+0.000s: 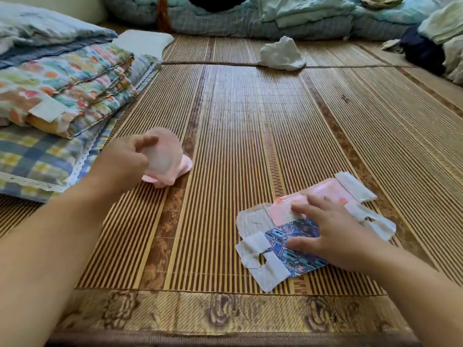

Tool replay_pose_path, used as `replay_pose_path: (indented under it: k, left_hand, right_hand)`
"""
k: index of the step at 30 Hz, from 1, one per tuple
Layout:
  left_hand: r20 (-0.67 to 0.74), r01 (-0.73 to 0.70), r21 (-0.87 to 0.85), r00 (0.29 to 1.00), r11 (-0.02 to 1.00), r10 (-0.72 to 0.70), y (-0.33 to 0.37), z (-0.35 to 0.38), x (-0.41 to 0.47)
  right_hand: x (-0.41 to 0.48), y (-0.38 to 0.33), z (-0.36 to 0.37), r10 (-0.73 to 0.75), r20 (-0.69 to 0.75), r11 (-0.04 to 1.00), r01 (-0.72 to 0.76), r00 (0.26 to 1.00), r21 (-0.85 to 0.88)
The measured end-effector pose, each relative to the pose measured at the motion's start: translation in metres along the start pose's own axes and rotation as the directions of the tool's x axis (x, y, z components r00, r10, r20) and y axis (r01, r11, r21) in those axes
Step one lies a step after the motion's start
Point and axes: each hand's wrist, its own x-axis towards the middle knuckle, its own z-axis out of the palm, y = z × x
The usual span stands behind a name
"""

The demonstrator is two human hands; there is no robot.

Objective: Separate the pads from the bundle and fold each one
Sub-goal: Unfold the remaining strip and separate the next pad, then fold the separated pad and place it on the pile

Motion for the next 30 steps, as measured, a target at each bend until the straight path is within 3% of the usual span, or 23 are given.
replay_pose_path:
  k: [8,15,17,20,22,24,26,28,30]
  left_hand:
    - [0.029,0.059,-0.029,0.998,0.998,-0.058,-0.031,0.014,0.027]
    - [-0.138,0.034,0.056,0.990,0.998,-0.026,-0.035,0.015,0.035]
    - [-0.168,0.041,0.165,0.986,0.985,-0.013,-0.027,0.015,0.032]
    - [-0.170,-0.143,0.315,0.964,0.938,0.204,0.003,0.027,0.006]
    - [0.052,-0.329,0.275,0.943,0.903,0.328,0.026,0.044,-0.027]
    - [0.401,-0.514,0.202,0.820,0.834,0.408,0.044,0.062,-0.064]
    - [0.661,-0.666,0.143,0.615,0.732,0.431,0.055,0.075,-0.092]
    - [0.785,-0.771,0.131,0.465,0.623,0.410,0.056,0.081,-0.106]
    - [0.820,-0.822,0.185,0.431,0.538,0.376,0.052,0.082,-0.113]
  right_hand:
    - [0.008,0.004,0.003,0.015,0.024,1.000,-0.016,1.000,0.012]
    - [0.008,0.010,0.004,-0.025,0.025,0.999,0.024,0.999,0.034]
    - [0.005,0.012,0.002,-0.028,0.032,0.999,0.027,0.999,0.047]
    - [0.000,0.013,0.000,-0.032,0.038,0.997,0.030,0.999,0.065]
    - [-0.001,0.013,0.001,-0.036,0.039,0.998,0.034,0.999,0.057]
    - [-0.004,0.013,0.002,-0.028,0.033,0.998,0.026,0.999,0.063]
    - [-0.005,0.013,0.003,-0.026,0.021,0.998,0.025,0.999,0.062]
    - [-0.007,0.013,0.004,-0.027,0.010,0.998,0.026,1.000,0.058]
    - [-0.008,0.014,0.006,-0.028,-0.002,0.998,0.028,1.000,0.063]
